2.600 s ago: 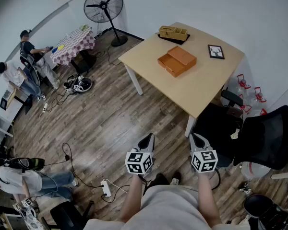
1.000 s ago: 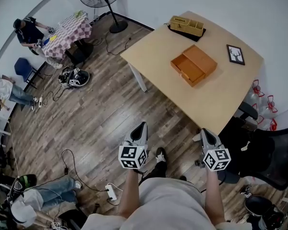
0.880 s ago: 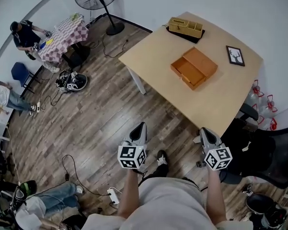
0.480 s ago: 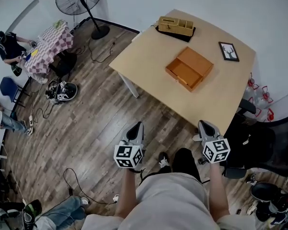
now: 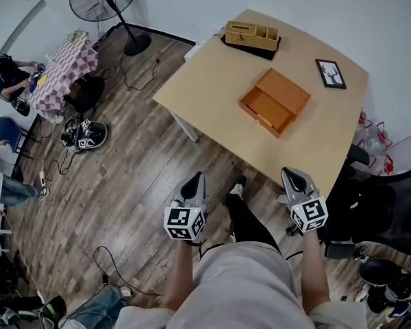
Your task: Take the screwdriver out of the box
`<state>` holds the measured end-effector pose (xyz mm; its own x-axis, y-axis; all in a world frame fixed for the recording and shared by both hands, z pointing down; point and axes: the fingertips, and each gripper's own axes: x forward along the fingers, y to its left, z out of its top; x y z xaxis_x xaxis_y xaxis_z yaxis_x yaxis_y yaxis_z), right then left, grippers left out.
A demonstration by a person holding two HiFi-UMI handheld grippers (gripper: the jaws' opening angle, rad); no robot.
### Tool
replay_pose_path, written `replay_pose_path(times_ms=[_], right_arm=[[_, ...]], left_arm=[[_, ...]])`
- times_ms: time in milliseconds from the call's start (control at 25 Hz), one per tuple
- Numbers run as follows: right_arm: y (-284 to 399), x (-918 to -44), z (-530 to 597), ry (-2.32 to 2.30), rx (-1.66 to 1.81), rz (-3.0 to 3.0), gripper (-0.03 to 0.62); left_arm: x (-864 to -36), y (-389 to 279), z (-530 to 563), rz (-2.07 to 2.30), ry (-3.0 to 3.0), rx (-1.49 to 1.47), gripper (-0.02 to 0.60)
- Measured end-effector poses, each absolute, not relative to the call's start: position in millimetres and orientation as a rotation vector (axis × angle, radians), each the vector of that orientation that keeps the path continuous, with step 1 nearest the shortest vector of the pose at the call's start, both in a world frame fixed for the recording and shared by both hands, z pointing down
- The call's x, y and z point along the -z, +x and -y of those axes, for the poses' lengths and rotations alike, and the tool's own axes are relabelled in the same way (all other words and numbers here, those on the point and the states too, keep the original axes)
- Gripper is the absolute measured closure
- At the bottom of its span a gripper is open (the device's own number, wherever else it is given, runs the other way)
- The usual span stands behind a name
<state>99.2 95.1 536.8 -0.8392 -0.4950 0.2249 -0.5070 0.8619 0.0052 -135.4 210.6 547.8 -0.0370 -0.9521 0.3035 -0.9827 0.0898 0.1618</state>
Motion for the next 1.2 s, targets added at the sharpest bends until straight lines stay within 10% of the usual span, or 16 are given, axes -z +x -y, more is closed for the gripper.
replay_pose_path(times_ms=[1200], right_arm=[[-22,-621,172,0.553,-0.478,2.452,0.594]], left_arm=[[-566,-206,55,1.664,2.166,-0.334,0.528]])
